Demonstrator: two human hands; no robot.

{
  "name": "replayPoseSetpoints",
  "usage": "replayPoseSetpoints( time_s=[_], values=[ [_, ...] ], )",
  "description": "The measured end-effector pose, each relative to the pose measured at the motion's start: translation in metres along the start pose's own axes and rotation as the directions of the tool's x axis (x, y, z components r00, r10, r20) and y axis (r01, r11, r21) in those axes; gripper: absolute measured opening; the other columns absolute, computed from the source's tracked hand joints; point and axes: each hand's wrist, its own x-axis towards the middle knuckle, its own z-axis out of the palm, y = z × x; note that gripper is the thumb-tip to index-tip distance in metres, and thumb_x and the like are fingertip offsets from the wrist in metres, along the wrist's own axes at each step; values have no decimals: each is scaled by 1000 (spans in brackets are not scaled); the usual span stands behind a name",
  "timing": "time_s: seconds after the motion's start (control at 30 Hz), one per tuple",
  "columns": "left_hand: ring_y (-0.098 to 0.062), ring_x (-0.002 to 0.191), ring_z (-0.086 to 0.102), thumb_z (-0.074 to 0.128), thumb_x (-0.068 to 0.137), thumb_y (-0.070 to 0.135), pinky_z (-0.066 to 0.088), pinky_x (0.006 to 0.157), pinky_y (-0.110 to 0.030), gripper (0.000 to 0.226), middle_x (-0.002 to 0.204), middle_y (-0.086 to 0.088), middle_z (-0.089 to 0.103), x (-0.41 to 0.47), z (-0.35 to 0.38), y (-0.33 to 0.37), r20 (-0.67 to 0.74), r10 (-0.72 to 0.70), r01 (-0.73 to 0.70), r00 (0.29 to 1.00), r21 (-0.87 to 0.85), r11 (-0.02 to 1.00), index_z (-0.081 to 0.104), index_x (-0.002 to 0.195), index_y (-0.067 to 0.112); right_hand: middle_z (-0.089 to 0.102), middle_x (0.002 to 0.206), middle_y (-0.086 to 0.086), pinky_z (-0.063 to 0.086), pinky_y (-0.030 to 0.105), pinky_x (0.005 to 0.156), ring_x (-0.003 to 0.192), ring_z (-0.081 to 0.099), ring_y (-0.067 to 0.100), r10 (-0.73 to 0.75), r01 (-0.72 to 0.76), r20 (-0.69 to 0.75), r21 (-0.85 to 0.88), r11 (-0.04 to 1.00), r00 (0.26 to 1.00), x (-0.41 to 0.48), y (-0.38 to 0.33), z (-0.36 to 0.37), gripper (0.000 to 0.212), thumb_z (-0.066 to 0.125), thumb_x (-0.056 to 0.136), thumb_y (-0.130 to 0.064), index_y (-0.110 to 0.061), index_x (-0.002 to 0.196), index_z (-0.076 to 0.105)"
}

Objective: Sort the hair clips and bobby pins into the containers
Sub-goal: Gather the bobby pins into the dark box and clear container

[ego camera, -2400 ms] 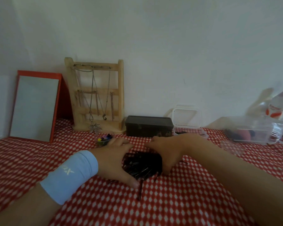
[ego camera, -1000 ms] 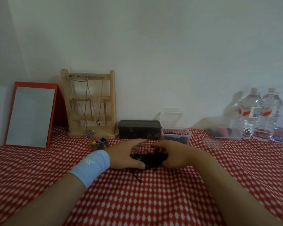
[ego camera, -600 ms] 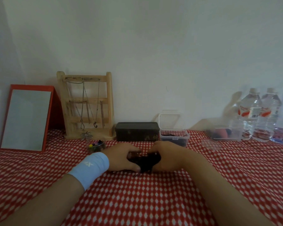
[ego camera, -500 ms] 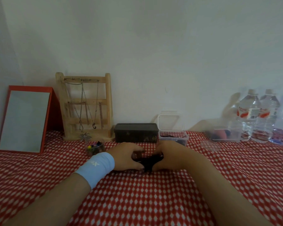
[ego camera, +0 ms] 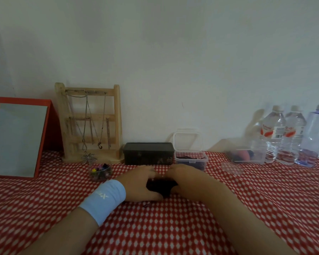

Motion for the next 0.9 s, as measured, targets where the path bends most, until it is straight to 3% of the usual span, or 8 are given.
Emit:
replayPoseSetpoints(
  time_s=[0.13, 0.3, 0.47, 0.63, 0.73, 0.9],
  values=[
    [0, 94, 56, 68, 81, 51, 51, 90, -31, 28, 100, 21, 58, -2, 1, -5, -78, 4, -4, 997, 4, 1000, 71, 105, 38, 49, 143, 3, 38, 37, 109, 129, 45, 23, -8, 8, 1, -107, 994, 1000, 0, -2, 8, 43, 59, 97, -28, -21, 139, 51],
    [3, 96, 56, 66, 84, 48, 49, 90, -24, 26, 102, 25, 59, -7, 3, -8, -159, 12, -18, 987, -36, 999, 70, 109, 42, 48, 143, 6, 42, 39, 109, 128, 47, 24, 46, -41, 40, -124, 991, 998, 11, -2, 8, 43, 60, 98, -18, -19, 140, 53],
    [0, 90, 61, 67, 86, 38, 53, 85, -27, 19, 100, 18, 67, -9, 4, -10, -256, 18, -32, 967, -52, 998, 73, 105, 36, 48, 140, 3, 42, 37, 108, 126, 46, 20, 21, -21, -1, -61, 998, 1000, 3, -1, 12, 39, 57, 99, -28, -22, 138, 53],
    [6, 96, 58, 70, 86, 35, 42, 82, -5, 32, 109, 20, 64, -12, 3, -8, -292, 26, -50, 956, -73, 996, 66, 117, 34, 48, 144, 3, 37, 33, 110, 130, 44, 21, 30, -30, 6, -50, 998, 1000, 5, -1, 14, 41, 56, 100, -20, -20, 141, 49],
    [4, 97, 59, 62, 91, 35, 47, 83, -14, 30, 108, 19, 64, -12, 3, -13, -339, -31, -45, 940, -214, 976, 61, 122, 34, 50, 139, 5, 40, 34, 107, 125, 46, 22, 40, -41, -6, -33, 999, 999, 3, 4, 12, 34, 54, 101, -20, -18, 135, 53],
    [1, 92, 63, 66, 88, 39, 52, 85, -23, 25, 98, 17, 68, -11, 2, -16, -333, -91, -4, 939, -274, 962, 65, 113, 38, 60, 129, 0, 46, 29, 97, 111, 57, 17, 104, -86, -76, 209, 974, 992, -6, 6, 2, 25, 46, 105, -20, -19, 125, 60]
  ],
)
